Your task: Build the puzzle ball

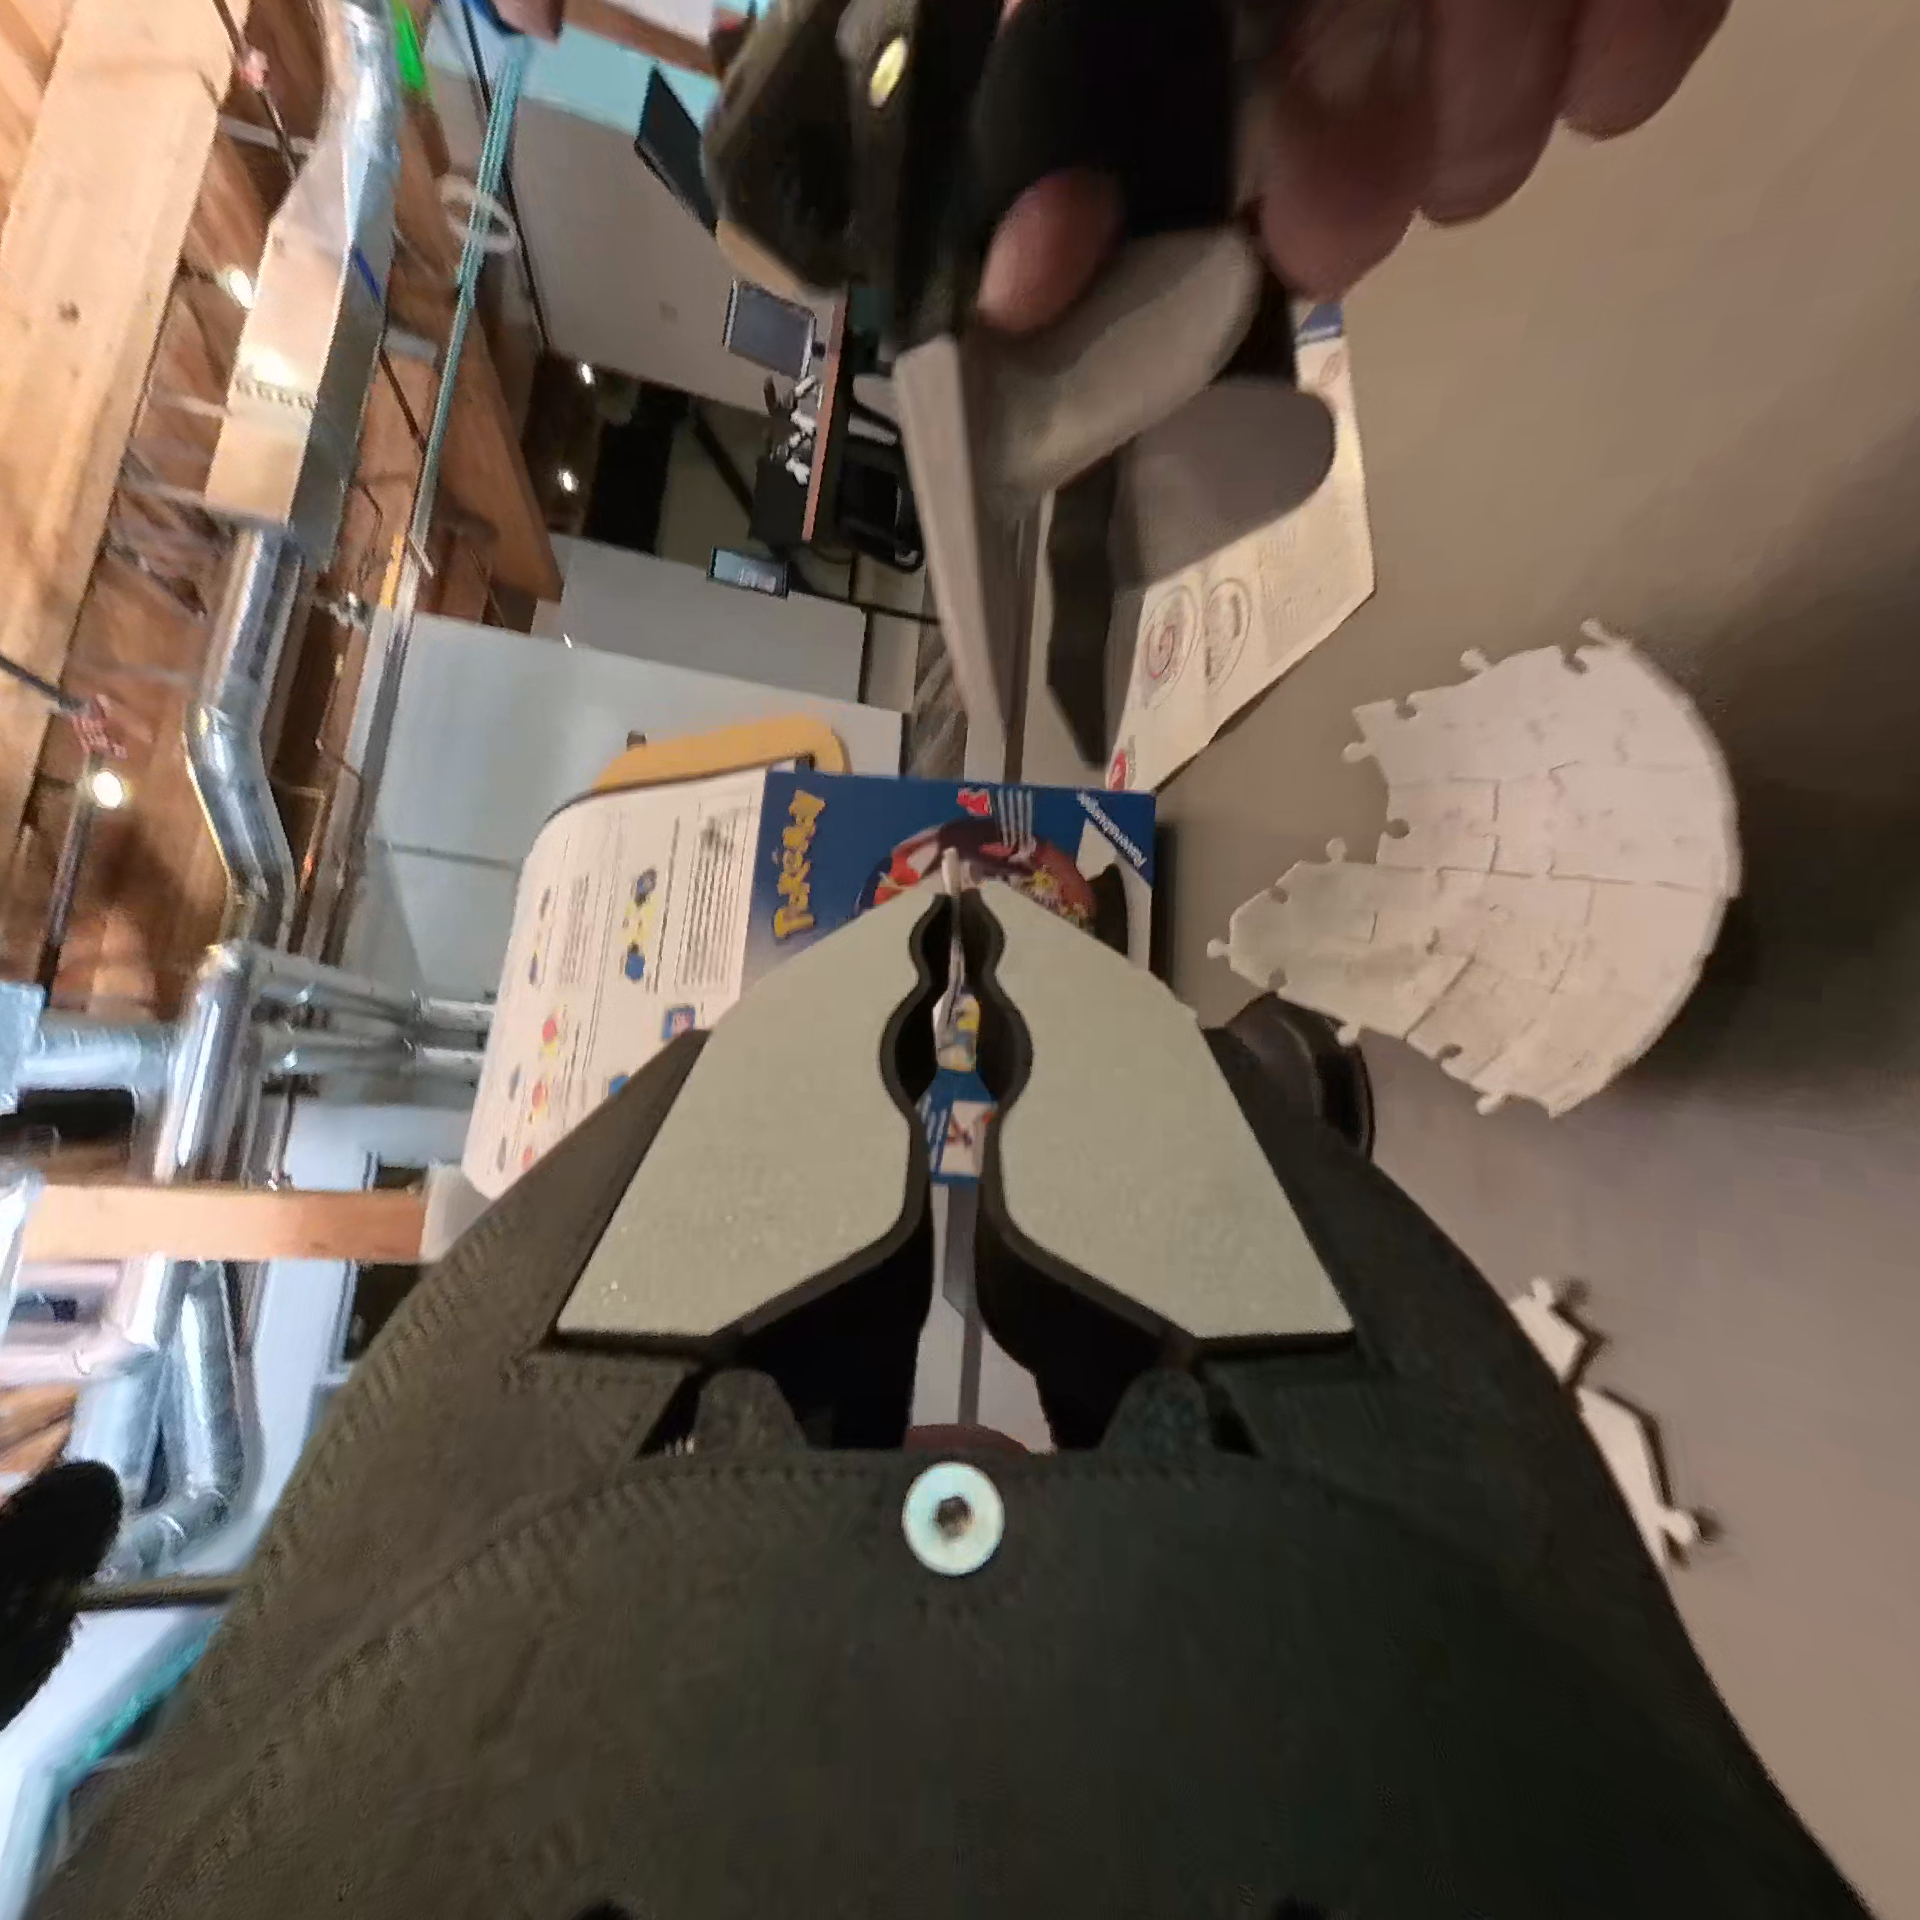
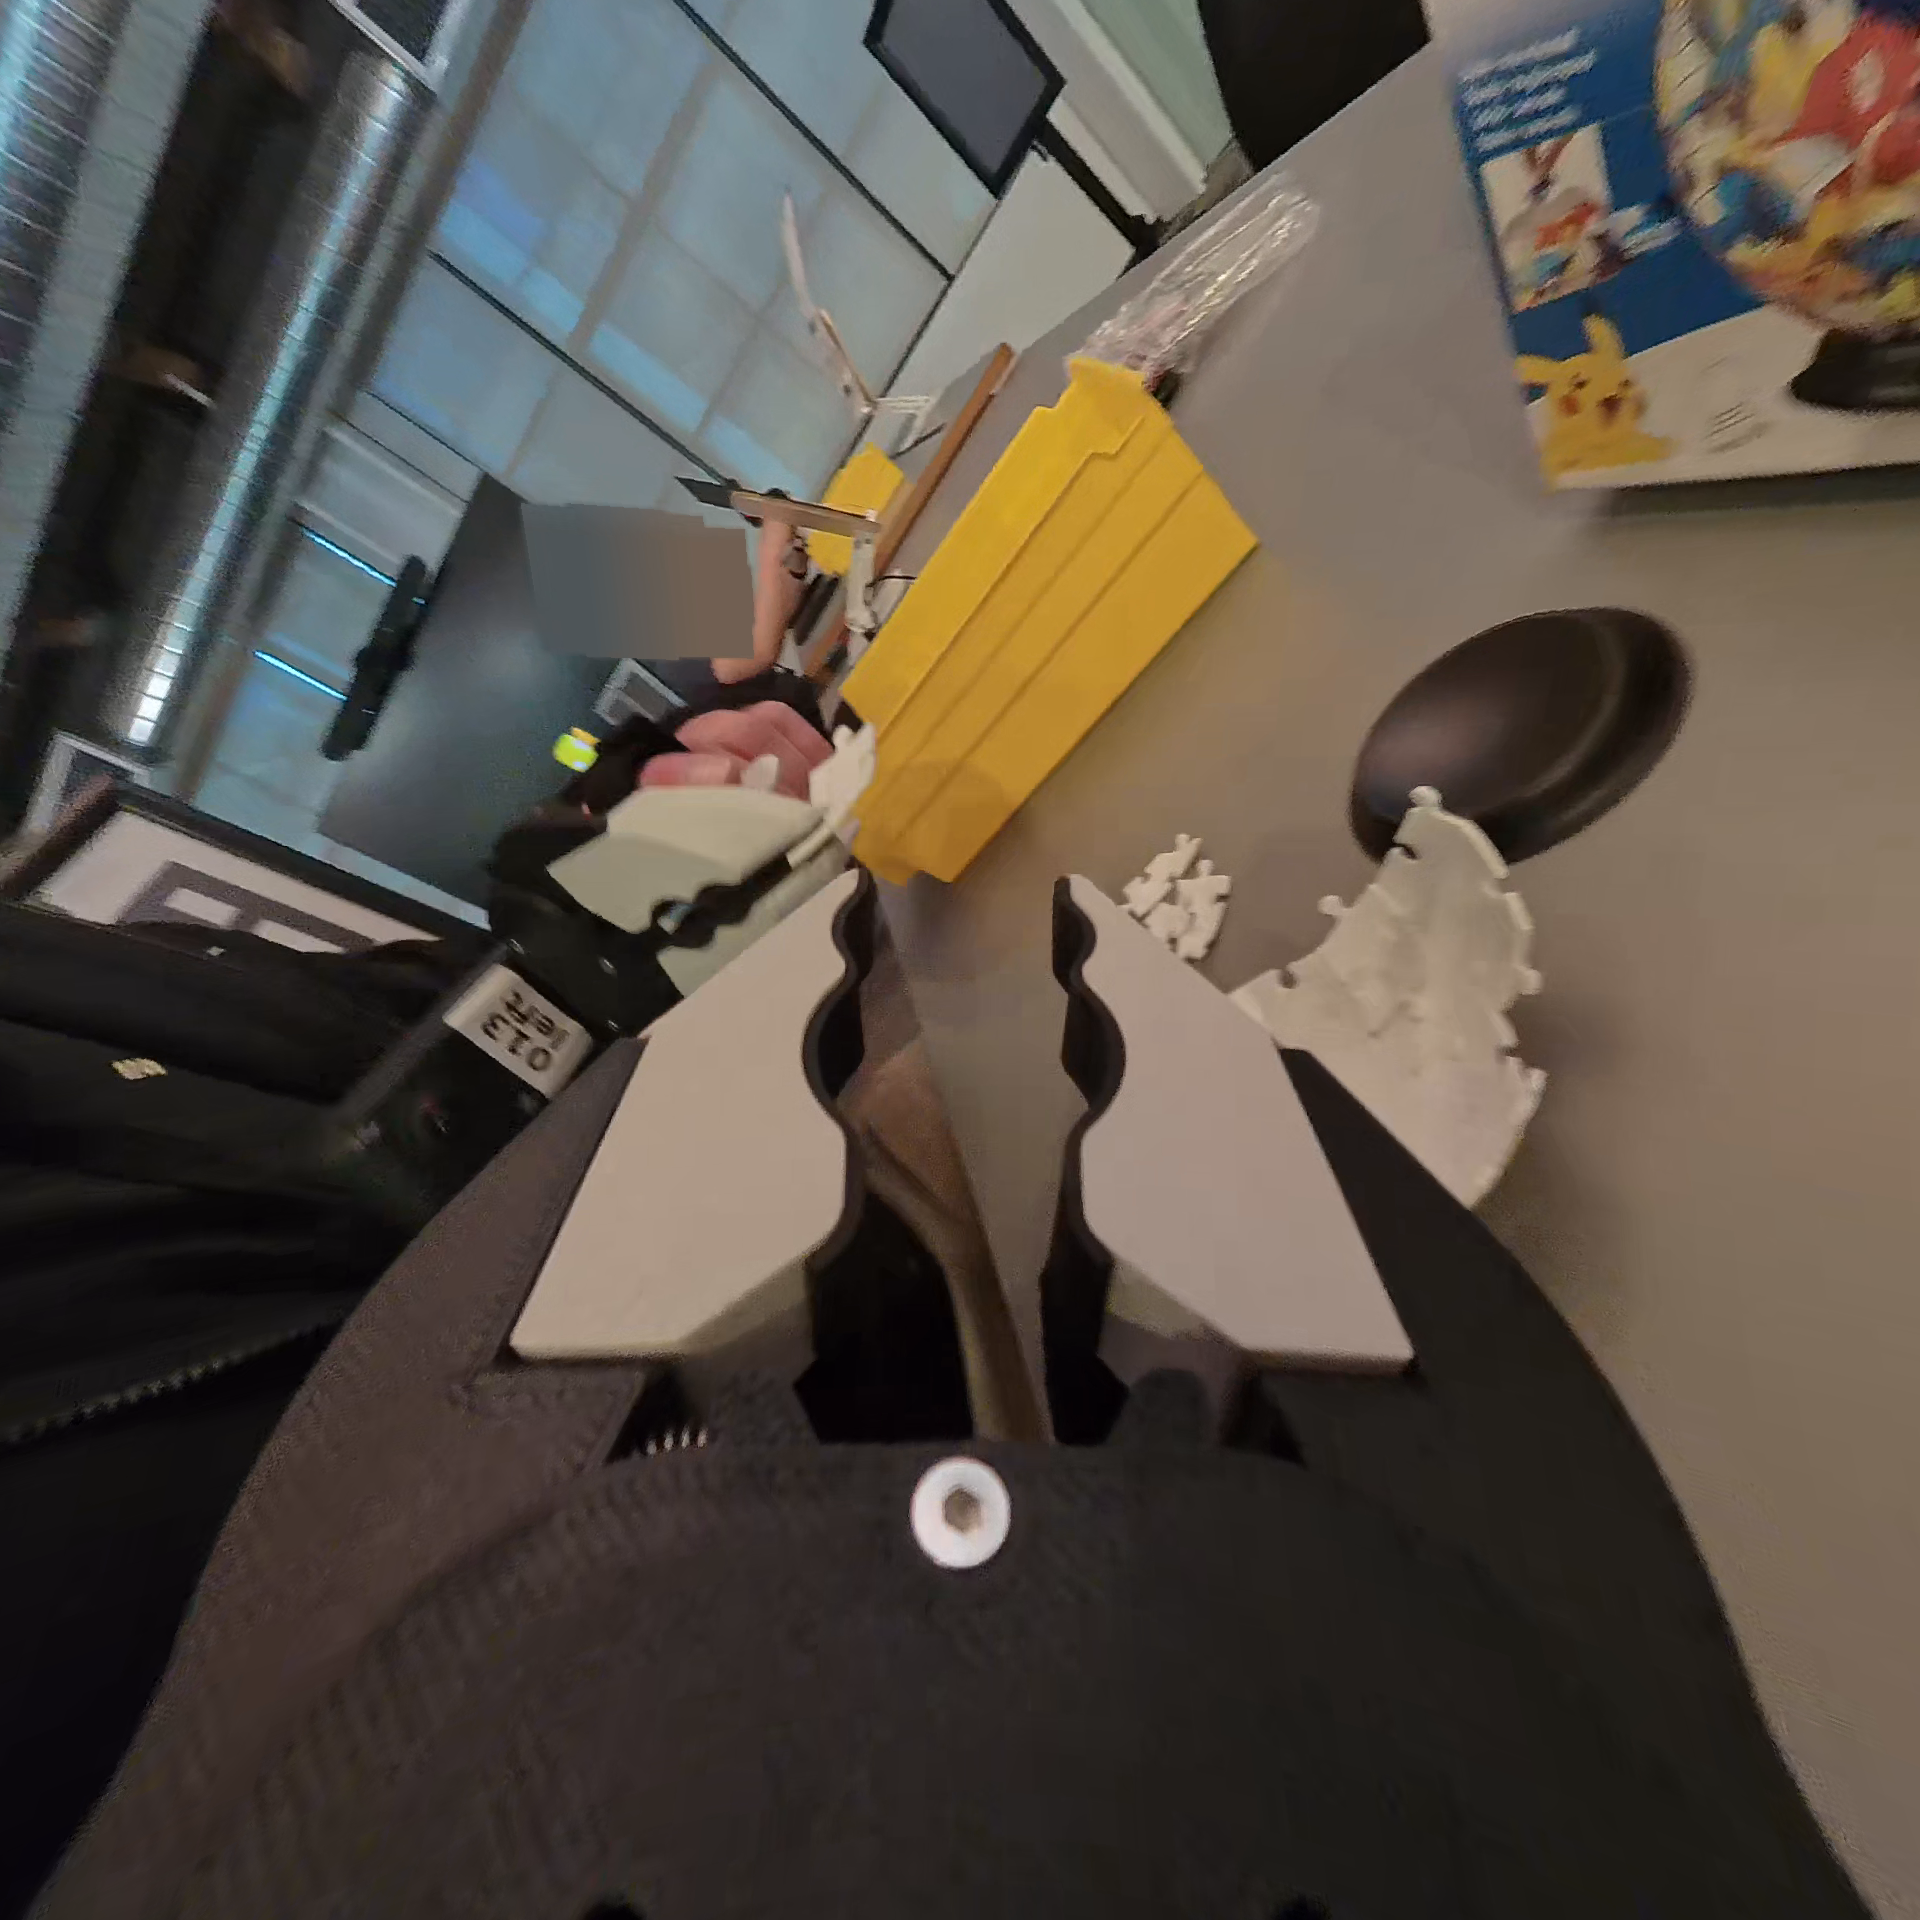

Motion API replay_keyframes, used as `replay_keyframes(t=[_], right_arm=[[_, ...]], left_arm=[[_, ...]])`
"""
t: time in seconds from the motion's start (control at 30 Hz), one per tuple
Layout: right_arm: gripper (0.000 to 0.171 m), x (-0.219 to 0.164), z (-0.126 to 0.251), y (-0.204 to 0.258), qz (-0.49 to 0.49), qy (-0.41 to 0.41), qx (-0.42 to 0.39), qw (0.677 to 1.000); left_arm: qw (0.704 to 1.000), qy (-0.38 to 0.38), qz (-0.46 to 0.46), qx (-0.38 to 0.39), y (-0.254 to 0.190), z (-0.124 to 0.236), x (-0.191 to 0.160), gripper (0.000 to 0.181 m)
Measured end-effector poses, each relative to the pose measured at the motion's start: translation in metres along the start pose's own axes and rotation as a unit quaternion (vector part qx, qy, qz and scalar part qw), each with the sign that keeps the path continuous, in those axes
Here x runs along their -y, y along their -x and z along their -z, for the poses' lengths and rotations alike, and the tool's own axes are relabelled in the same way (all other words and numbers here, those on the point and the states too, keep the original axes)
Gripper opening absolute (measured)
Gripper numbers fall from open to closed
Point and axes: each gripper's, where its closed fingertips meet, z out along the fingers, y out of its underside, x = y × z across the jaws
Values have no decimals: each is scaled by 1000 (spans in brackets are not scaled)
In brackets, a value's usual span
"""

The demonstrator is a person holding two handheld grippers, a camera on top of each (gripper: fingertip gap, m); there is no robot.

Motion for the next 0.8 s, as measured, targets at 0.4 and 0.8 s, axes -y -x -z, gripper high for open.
replay_keyframes(t=[0.4,0.8], right_arm=[[22,4,5,14,-124,-42,117,984],[1,0,-3,20,-116,-30,117,986]], left_arm=[[997,-40,-59,24,-2,-16,22,2],[996,-42,-79,14,-11,-18,25,4]])
